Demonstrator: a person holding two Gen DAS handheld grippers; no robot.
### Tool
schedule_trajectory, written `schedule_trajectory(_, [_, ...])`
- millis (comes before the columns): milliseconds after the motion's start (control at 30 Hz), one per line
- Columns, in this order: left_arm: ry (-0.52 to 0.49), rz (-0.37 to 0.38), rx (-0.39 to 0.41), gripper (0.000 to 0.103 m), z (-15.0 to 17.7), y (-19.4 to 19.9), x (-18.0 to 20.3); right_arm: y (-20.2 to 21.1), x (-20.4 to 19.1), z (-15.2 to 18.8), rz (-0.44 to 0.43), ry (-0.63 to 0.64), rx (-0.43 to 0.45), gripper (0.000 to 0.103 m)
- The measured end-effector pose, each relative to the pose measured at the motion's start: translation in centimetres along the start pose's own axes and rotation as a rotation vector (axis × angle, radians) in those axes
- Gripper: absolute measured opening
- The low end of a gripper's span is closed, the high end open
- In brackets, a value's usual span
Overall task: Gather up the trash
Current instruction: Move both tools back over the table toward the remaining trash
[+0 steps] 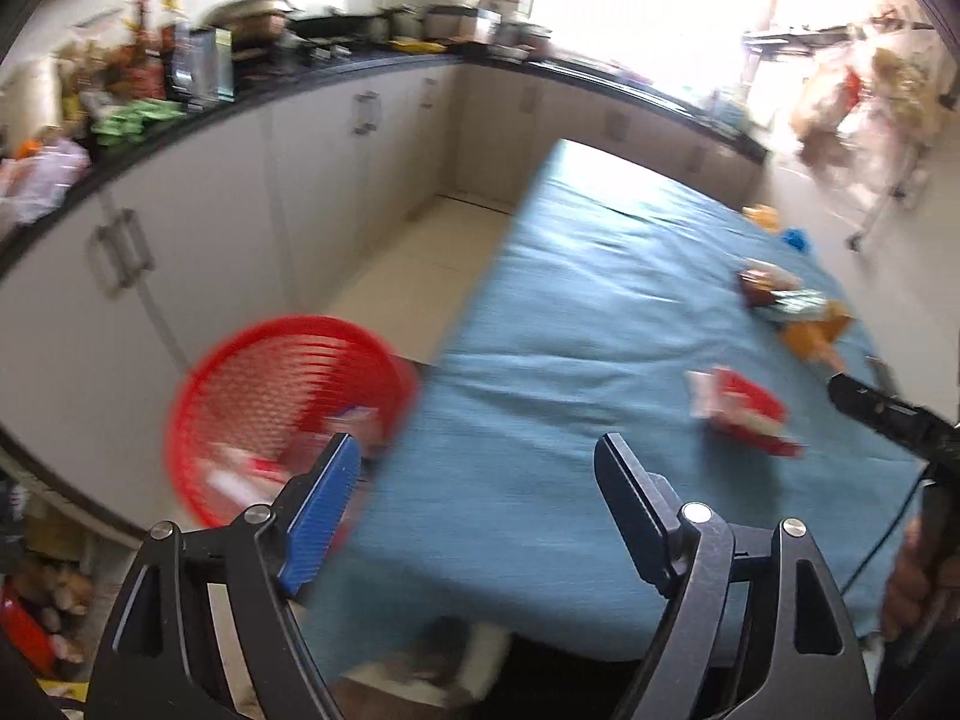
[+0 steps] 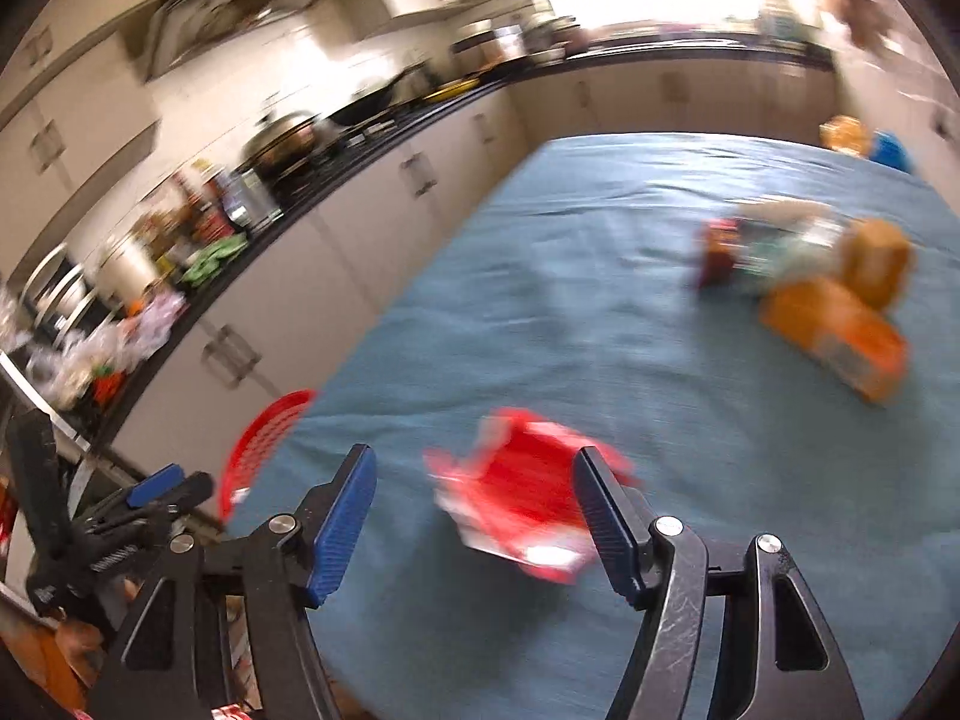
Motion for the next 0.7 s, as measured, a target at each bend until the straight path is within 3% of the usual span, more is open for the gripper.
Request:
schedule_trajectory(167, [-0.075, 0.144, -0.053, 0.081, -0.1, -1.4, 6.4, 5.3, 6.7, 0.7, 0.12, -0.095, 0.054, 0.075])
schedule_trajectory(367, [-0.17, 0.231, -0.159, 0.081, 0.1, -4.1, 13.0, 9.0, 12.1, 1.1, 0.178, -0.175, 0.096, 0.079])
schedule_trajectory(500, [-0.138, 0.323, -0.261, 0.081, 0.3, -6.0, 15.4, 9.7, 14.2, 0.2, 0.204, -0.186, 0.109, 0.081])
schedule_trajectory(633, [-0.085, 0.359, -0.286, 0.082, -0.3, -6.7, 15.9, 9.0, 15.5, -1.1, 0.228, -0.158, 0.098, 0.083])
schedule_trajectory(700, [-0.062, 0.411, -0.307, 0.084, -0.7, -7.0, 16.4, 8.5, 16.0, -1.9, 0.24, -0.131, 0.091, 0.085])
Point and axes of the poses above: each gripper's, at about its wrist camera, not at the fingertips, and y roughly against the way its jaws point, x to its right, z to its underside, the point moved 3 cm from there along -y, roughly the way its jaws point, and after that the axes turned 12 degrees about -z, right-handed, at the moved point
